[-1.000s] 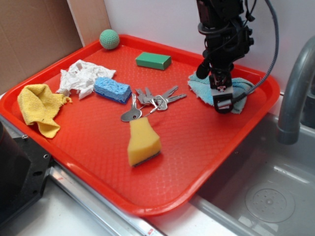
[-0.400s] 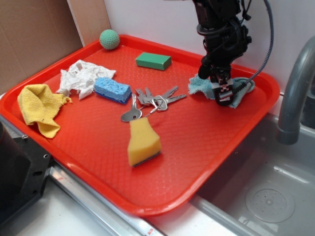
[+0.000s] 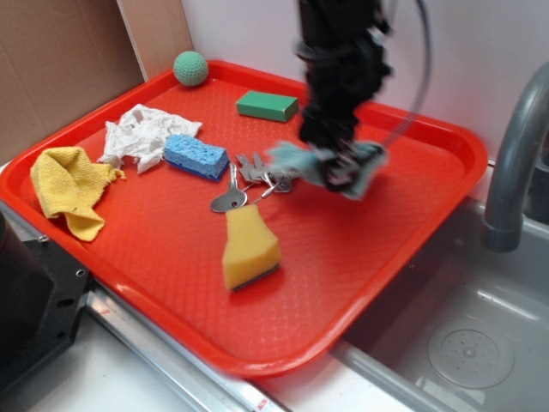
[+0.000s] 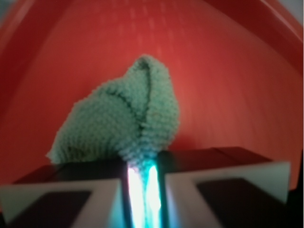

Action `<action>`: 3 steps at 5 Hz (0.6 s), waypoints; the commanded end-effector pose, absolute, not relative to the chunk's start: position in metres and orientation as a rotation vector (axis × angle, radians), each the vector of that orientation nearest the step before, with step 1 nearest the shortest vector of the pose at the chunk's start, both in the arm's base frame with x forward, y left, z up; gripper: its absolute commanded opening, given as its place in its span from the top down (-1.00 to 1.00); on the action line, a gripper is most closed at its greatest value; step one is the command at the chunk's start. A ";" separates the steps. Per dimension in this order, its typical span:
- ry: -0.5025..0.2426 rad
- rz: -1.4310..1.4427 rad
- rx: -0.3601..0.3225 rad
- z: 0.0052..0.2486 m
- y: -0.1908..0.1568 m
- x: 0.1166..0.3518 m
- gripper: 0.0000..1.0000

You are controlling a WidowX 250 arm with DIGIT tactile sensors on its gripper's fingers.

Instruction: Grab the blue cloth.

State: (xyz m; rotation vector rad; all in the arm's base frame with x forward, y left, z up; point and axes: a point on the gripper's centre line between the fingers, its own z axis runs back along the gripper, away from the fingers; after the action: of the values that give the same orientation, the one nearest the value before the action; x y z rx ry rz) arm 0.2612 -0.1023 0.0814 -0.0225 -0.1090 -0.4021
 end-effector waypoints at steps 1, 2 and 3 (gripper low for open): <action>-0.146 0.028 -0.079 0.156 -0.092 0.218 1.00; -0.118 0.145 -0.028 0.179 -0.085 0.209 1.00; -0.092 0.229 0.018 0.190 -0.075 0.205 1.00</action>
State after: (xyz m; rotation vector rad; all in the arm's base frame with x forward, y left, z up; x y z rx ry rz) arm 0.1928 -0.0492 0.1773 0.0368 -0.0424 0.2199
